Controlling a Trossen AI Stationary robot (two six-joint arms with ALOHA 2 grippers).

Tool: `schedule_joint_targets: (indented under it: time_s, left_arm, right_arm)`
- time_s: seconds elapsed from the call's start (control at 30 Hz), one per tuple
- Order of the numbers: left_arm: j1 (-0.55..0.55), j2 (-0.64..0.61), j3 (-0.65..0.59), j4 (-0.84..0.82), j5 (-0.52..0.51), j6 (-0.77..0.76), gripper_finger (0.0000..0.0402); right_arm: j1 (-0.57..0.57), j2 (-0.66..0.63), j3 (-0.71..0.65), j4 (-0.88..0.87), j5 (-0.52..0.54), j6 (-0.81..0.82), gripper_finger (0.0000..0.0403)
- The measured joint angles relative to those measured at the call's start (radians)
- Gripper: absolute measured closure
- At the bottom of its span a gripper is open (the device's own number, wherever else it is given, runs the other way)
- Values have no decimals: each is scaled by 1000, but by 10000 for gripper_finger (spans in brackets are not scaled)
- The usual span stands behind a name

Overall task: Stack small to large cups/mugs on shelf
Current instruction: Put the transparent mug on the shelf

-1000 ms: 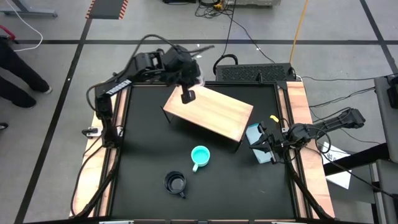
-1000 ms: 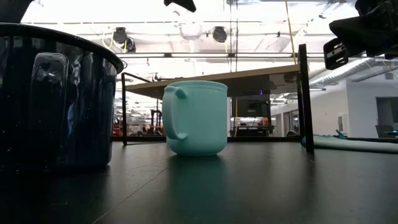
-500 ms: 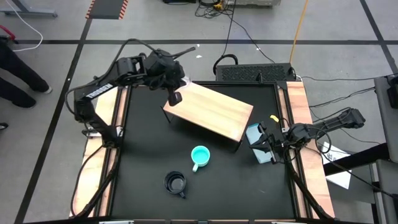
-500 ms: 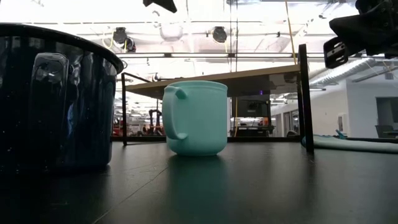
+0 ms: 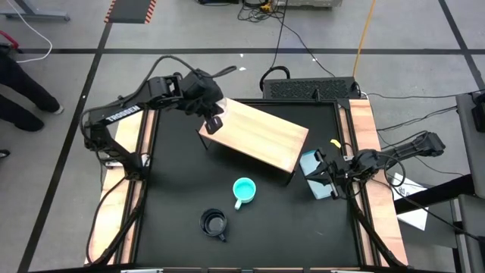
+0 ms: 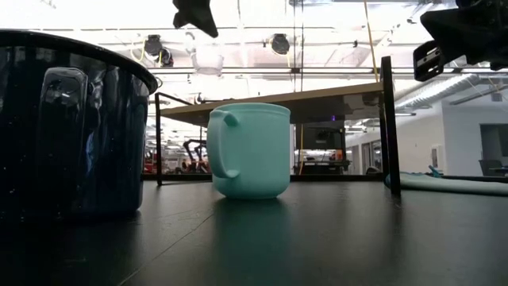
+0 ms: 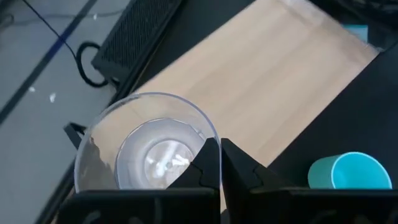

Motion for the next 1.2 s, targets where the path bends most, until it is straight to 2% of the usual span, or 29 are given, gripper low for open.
schedule_joint_targets:
  time_s: [0.4, 0.87, 1.2]
  left_arm:
    - [5, 1, -114, 75, -29, -121, 401]
    - [4, 1, -195, 182, -29, -145, 401]
    - [4, 1, -226, 189, -65, -176, 401]
  right_arm:
    - [0, 0, 0, 4, 0, 0, 403]
    - [0, 0, 0, 4, 0, 0, 403]
    - [0, 0, 0, 4, 0, 0, 403]
